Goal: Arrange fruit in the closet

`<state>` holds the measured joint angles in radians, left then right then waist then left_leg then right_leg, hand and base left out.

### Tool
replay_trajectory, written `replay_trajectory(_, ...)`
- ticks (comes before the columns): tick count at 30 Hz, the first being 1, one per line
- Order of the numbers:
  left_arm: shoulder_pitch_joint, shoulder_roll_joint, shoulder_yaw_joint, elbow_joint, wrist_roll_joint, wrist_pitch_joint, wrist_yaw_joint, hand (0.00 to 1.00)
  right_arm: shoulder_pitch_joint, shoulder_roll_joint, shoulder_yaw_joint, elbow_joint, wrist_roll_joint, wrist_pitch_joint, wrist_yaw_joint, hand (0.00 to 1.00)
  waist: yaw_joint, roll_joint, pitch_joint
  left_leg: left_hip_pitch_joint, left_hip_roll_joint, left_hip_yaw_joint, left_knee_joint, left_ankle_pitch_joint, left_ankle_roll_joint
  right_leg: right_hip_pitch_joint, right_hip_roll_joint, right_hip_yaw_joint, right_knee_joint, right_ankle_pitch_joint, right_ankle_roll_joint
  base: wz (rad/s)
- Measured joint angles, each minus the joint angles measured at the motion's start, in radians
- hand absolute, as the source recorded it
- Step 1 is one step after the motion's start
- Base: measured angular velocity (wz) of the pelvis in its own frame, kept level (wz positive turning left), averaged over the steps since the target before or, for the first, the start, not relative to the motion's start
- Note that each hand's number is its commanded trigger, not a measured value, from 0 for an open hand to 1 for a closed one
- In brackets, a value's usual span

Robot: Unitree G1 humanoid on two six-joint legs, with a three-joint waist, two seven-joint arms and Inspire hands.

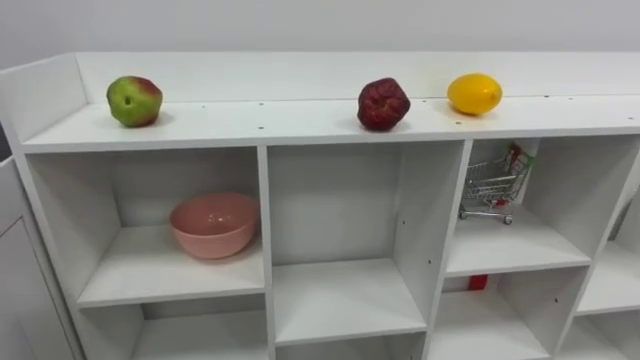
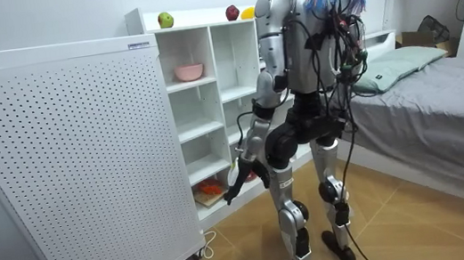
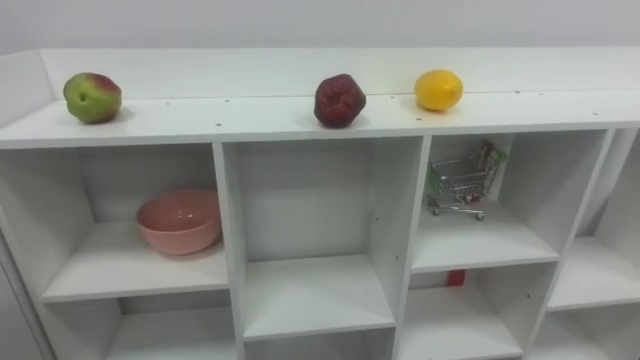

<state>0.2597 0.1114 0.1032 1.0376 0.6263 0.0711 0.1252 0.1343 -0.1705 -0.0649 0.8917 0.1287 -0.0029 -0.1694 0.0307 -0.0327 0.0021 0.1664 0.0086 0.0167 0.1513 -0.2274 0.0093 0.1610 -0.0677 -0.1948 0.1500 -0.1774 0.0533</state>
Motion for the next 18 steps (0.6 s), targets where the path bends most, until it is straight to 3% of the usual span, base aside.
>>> replay_trajectory(2,0.008,0.002,0.003,-0.007,0.003,-0.001,0.000,0.00,0.000,0.001,-0.003,-0.134,-0.005,-0.007,-0.016,0.00,0.002,-0.007,0.0026,-0.003,0.000,0.000,0.001,0.000,0.000,-0.001,0.001,0.000,-0.001,0.000,0.000,0.00)
replay_trajectory(3,0.009,0.002,0.004,-0.008,0.003,-0.007,0.000,0.00,-0.002,0.003,-0.003,-0.214,-0.007,-0.033,-0.025,0.00,0.001,-0.010,0.0047,-0.004,0.000,0.000,0.001,0.000,0.000,-0.002,0.001,0.000,-0.001,0.000,0.000,0.00)
replay_trajectory(4,0.011,0.002,0.006,-0.007,0.002,-0.015,0.000,0.00,-0.005,0.003,-0.003,-0.281,-0.016,-0.055,-0.037,0.00,0.005,-0.011,0.0047,-0.004,0.000,0.000,0.001,0.000,0.000,-0.001,0.001,0.000,-0.002,0.000,0.000,0.00)
replay_trajectory(6,0.017,0.005,0.010,-0.008,0.001,-0.027,0.000,0.00,-0.009,0.003,-0.002,-0.385,-0.046,-0.067,-0.049,0.00,0.005,-0.010,0.0021,-0.004,0.000,-0.001,-0.001,0.000,0.000,-0.002,0.000,-0.002,-0.002,0.000,0.000,0.00)
replay_trajectory(8,0.025,0.012,0.010,-0.011,0.004,-0.028,0.000,0.00,-0.008,0.003,-0.002,-0.473,-0.090,-0.085,-0.065,0.00,0.005,-0.014,0.0044,-0.007,0.000,-0.003,0.000,0.000,0.000,-0.004,0.001,-0.003,-0.001,0.000,0.000,0.00)
replay_trajectory(11,0.032,0.014,0.011,-0.033,0.008,-0.028,0.000,0.00,0.000,0.004,0.000,-0.630,-0.097,-0.090,-0.086,0.00,0.008,-0.018,0.0029,-0.016,0.001,0.004,0.000,0.000,0.000,-0.016,0.001,0.001,0.001,0.000,0.000,-0.04)
replay_trajectory(18,0.029,0.018,0.011,-0.036,-0.002,-0.029,0.000,0.00,0.001,-0.002,0.004,-0.883,-0.110,-0.118,-0.137,0.00,0.006,-0.005,-0.0036,-0.016,0.001,0.008,-0.001,0.000,0.000,-0.019,0.001,0.007,0.003,0.000,-0.001,-0.01)
